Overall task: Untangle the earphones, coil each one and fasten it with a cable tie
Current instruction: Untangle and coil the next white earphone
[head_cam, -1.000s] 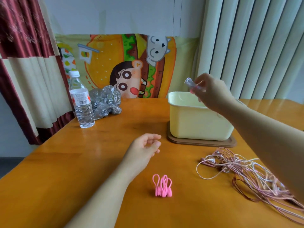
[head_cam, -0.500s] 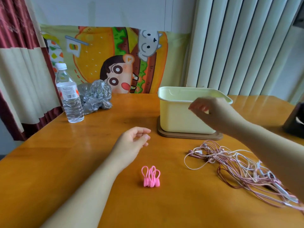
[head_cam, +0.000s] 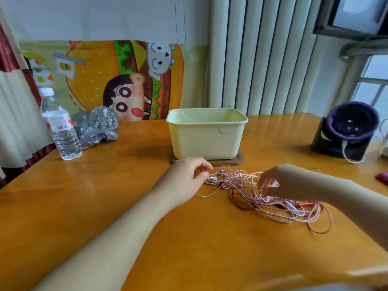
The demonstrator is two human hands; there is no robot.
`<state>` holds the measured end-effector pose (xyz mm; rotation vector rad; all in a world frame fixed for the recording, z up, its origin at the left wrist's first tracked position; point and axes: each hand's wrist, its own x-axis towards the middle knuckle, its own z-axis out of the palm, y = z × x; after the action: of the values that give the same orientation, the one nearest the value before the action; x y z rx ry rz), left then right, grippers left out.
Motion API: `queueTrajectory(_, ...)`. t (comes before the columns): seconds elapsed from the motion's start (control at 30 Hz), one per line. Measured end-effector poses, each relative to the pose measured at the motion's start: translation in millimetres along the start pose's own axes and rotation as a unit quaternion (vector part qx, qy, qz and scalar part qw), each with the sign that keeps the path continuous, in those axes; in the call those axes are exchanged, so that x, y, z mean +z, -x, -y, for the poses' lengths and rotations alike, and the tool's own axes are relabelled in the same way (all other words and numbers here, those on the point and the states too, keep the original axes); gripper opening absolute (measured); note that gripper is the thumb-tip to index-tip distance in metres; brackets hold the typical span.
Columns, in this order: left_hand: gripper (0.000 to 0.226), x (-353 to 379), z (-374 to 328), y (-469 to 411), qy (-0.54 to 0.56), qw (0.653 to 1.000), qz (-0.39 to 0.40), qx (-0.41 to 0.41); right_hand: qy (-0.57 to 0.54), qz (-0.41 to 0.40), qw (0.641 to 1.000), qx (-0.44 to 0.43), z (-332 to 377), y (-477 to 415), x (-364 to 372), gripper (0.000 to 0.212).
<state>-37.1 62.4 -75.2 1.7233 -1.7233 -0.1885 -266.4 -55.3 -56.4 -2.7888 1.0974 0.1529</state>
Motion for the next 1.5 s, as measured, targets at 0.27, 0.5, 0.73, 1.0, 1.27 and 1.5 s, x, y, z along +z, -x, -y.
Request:
queueTrajectory(0.27,0.040,72,-50,-20,-0.157,0.973,0.146,0.086,0.002,-0.035,0.999,0.025,-11,21,19,0.026)
queueTrajectory(0.5,0.026,79,-34,-16,-0.260,0.952,0.130,0.091,-0.021,-0.002,0.999,0.026,-25,28,26,0.033)
queueTrajectory(0.73,0.009,49,-39,-17,-0.032,0.996,-0.085,0.003,0.012,0.019,0.998,0.053,-20,22,27,0.040)
queueTrajectory(1.0,0.017,-17,-48,-55,0.365,0.891,-0.216,-0.161,-0.057,-0.174,0.979,0.090,-14,4,-4,0.025)
queueTrajectory(1.27,0.038,-47,-53,-61,0.520,0.820,-0.130,-0.200,-0.471,-0.309,0.824,0.052,-3,3,-57,0.017)
queueTrajectory(1.5,0.056,-38,-33,-47,0.485,0.828,-0.044,-0.278,-0.642,-0.199,0.733,0.105,-13,6,-64,0.020)
